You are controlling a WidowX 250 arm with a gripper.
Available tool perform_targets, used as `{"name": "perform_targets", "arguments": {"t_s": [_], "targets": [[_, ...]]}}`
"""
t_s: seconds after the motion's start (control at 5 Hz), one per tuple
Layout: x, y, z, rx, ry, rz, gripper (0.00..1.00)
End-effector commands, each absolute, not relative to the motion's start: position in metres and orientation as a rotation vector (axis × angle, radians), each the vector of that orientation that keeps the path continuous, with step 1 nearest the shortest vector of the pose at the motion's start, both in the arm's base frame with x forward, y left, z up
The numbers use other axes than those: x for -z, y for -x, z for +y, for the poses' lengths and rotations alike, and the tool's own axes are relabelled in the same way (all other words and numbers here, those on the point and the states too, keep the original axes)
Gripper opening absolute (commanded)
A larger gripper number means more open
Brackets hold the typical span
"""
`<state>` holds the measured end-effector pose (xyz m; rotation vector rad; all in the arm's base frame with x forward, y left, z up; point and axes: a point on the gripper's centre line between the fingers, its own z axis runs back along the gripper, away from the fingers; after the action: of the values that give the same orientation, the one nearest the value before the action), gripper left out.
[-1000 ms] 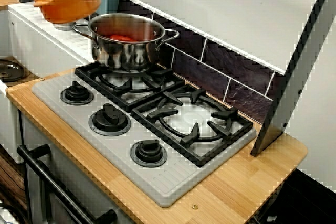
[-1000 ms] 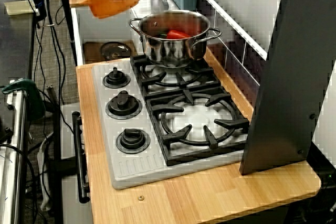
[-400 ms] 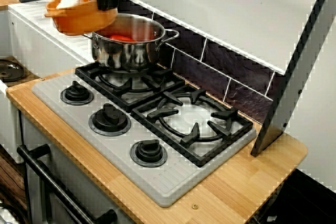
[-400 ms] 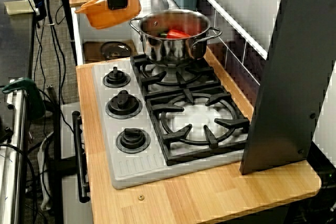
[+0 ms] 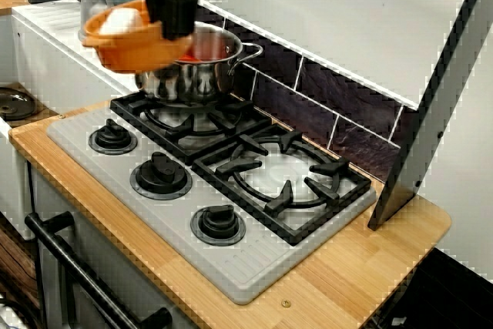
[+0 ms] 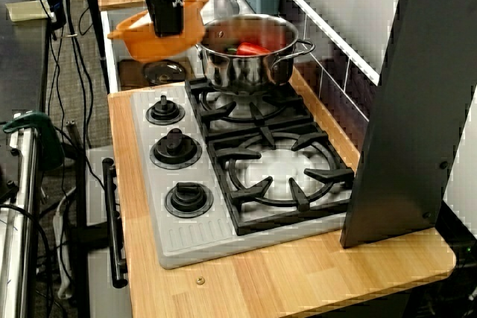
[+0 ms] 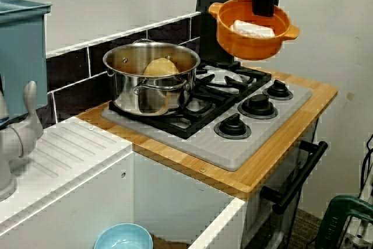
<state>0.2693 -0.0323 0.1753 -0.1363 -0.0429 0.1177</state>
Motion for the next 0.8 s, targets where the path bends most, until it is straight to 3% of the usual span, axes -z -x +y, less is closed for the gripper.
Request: {"name": "perform_targets", "arguments": {"t_s": [0.0, 0.6], "targets": [[-0.172, -0.269, -0.072, -0.045, 0.106, -0.083, 0.0], [-0.156, -0.289, -0.111, -0.041, 0.078, -0.098, 0.0]]}}
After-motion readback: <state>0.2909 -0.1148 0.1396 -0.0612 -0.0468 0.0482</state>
